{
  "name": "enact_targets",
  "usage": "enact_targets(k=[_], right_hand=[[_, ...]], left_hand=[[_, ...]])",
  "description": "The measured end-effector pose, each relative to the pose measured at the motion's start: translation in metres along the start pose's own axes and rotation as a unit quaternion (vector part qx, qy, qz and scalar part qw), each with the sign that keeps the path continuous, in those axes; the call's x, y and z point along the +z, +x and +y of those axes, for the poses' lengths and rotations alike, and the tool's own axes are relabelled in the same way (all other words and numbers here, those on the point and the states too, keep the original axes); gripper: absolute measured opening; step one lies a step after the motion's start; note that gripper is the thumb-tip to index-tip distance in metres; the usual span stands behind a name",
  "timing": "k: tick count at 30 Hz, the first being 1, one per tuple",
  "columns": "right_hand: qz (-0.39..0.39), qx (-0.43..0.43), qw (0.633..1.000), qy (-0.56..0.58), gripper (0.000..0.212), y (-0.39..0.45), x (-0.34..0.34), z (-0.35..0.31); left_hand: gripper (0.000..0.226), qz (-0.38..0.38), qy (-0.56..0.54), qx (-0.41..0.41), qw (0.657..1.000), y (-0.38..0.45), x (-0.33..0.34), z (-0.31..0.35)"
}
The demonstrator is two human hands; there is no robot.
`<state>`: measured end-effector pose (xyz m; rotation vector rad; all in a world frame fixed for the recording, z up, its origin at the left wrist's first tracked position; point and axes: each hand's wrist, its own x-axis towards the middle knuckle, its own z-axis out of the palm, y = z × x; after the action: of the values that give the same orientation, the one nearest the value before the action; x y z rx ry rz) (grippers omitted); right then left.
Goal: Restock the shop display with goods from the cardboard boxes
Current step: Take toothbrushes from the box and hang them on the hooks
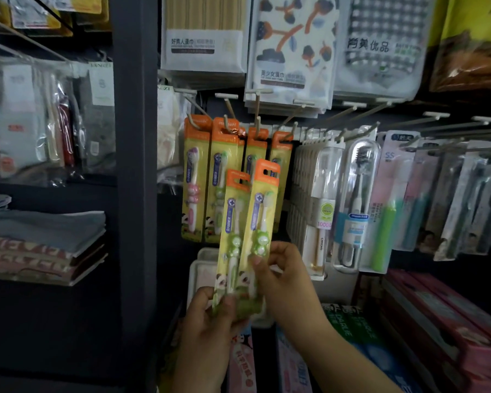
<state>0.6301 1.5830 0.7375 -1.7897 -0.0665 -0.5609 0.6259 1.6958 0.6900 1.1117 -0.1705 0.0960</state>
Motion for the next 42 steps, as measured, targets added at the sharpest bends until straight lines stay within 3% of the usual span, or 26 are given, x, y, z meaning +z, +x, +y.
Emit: enact_targets(k=[4, 8, 18, 20, 21, 22, 23, 26, 30, 32, 34, 37, 40, 42], right_hand=[[0.081, -0.009, 0.995, -0.053, 0.009, 0.022, -0.015, -0.009], [0.086, -0.004, 0.992, -0.095, 0.017, 0.052, -0.019, -0.02], [0.147, 0.055, 0.987, -0.026, 0.025, 0.107, -0.005, -0.031], [0.15, 0.069, 0.986, -0.023, 0.023, 0.112, -0.002, -0.025], [0.15, 0.072, 0.986, -0.031, 0.024, 0.113, 0.0, -0.022], [0.148, 0.078, 0.985, -0.041, 0.025, 0.114, 0.002, -0.018], [0.143, 0.084, 0.985, -0.043, 0.027, 0.113, 0.004, -0.015], [0.109, 0.125, 0.985, -0.039, 0.031, 0.107, 0.009, 0.001], [0.035, 0.192, 0.98, -0.027, 0.04, 0.086, 0.013, 0.028], [0.019, 0.165, 0.985, -0.047, 0.031, 0.07, 0.011, 0.03], [0.011, 0.096, 0.994, -0.044, 0.012, 0.053, 0.008, 0.024], [-0.044, -0.02, 0.999, -0.002, 0.006, 0.025, 0.005, 0.0], [-0.103, -0.044, 0.994, -0.016, 0.018, 0.011, 0.007, -0.011], [-0.09, -0.035, 0.995, -0.03, 0.025, 0.007, 0.009, -0.012]], left_hand=[[0.011, -0.008, -0.028, -0.003, 1.0, 0.0, -0.005, 0.001], [0.011, -0.001, -0.022, 0.031, 0.999, 0.001, -0.011, 0.001], [0.01, -0.01, -0.029, 0.049, 0.998, 0.001, -0.016, 0.004], [0.022, -0.008, -0.037, 0.049, 0.998, 0.001, -0.018, 0.004], [0.04, -0.007, -0.035, 0.054, 0.998, 0.001, -0.018, 0.005], [0.056, -0.001, -0.022, 0.056, 0.998, 0.002, -0.019, 0.004], [0.056, 0.005, -0.02, 0.056, 0.998, 0.002, -0.019, 0.005], [0.016, 0.003, -0.009, 0.044, 0.999, 0.003, -0.021, 0.004], [0.011, 0.001, 0.011, 0.043, 0.999, 0.002, -0.019, 0.005], [0.011, 0.002, 0.018, 0.041, 0.999, 0.002, -0.018, 0.003], [0.013, 0.002, 0.021, 0.034, 0.999, 0.003, -0.017, 0.003], [0.013, 0.002, 0.028, 0.016, 0.999, 0.004, -0.011, 0.002], [0.012, -0.006, 0.049, 0.001, 0.999, 0.003, -0.003, 0.0], [0.01, -0.016, 0.083, -0.004, 0.996, 0.003, 0.001, 0.0]])
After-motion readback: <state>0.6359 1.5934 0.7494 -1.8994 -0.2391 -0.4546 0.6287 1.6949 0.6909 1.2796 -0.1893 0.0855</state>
